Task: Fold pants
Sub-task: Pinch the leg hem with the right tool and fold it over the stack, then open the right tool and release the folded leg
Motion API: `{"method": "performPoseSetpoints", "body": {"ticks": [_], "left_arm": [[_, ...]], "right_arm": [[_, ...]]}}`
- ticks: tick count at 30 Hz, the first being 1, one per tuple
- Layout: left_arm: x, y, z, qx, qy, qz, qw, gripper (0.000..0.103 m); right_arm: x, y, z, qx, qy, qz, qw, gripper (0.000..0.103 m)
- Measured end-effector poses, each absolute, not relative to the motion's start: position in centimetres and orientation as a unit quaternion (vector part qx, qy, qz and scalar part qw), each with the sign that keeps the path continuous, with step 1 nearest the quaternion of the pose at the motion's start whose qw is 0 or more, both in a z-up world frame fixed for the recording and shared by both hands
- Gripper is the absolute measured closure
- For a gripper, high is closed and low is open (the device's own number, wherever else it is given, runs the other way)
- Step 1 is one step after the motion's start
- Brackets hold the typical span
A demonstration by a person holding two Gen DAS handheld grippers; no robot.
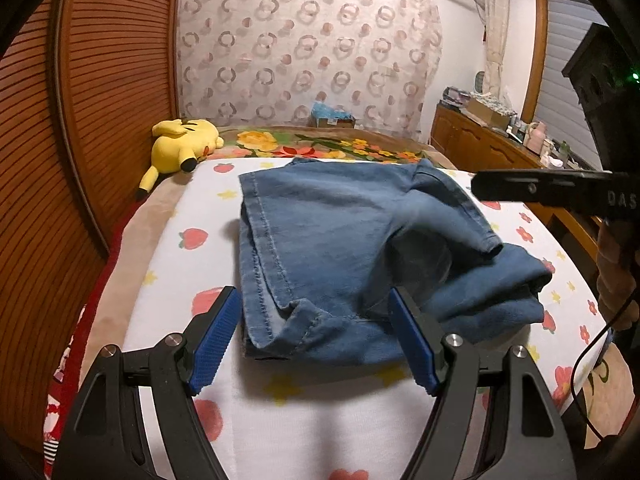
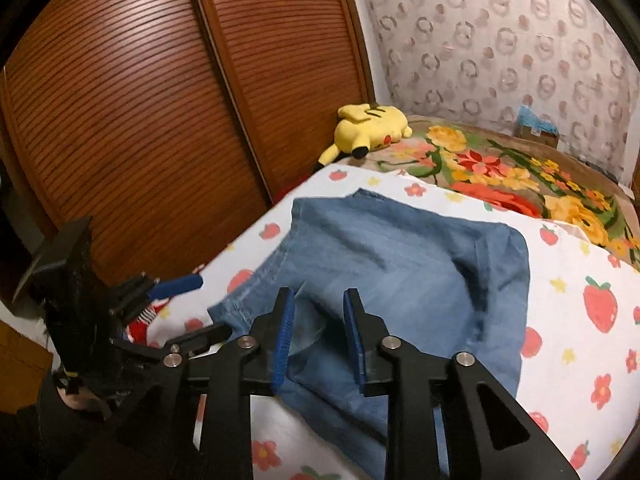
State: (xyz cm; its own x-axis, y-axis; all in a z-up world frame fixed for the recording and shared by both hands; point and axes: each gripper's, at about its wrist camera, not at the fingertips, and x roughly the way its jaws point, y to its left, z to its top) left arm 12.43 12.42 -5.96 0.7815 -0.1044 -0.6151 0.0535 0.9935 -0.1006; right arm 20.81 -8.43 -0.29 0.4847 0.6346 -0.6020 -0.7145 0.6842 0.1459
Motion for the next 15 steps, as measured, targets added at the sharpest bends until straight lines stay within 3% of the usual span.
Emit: {"method": "performPoseSetpoints", "body": {"ticks": [5,10,15], "left_arm": [[13.1,11.5,-5.8,-0.031,0.329,-0.053,0.942,0.027],[13.7,10.4,-5.9,-0.024,0.331,-0.073,0.941,0.027],[14.6,9.7,-6.9,-0.022,0.348,-0.092,0.933,0.045]], "right_arm": [[20.4,-9.8,0.7,-0.085,0.3,0.366,0.877,0.073],[20.5,-10.7,-0.7,-0.099,0.308,0.318,0.891,0.064],[21.3,-10.9,-2.5,-0.093,0.336,0.291,0.891,0.062]]}}
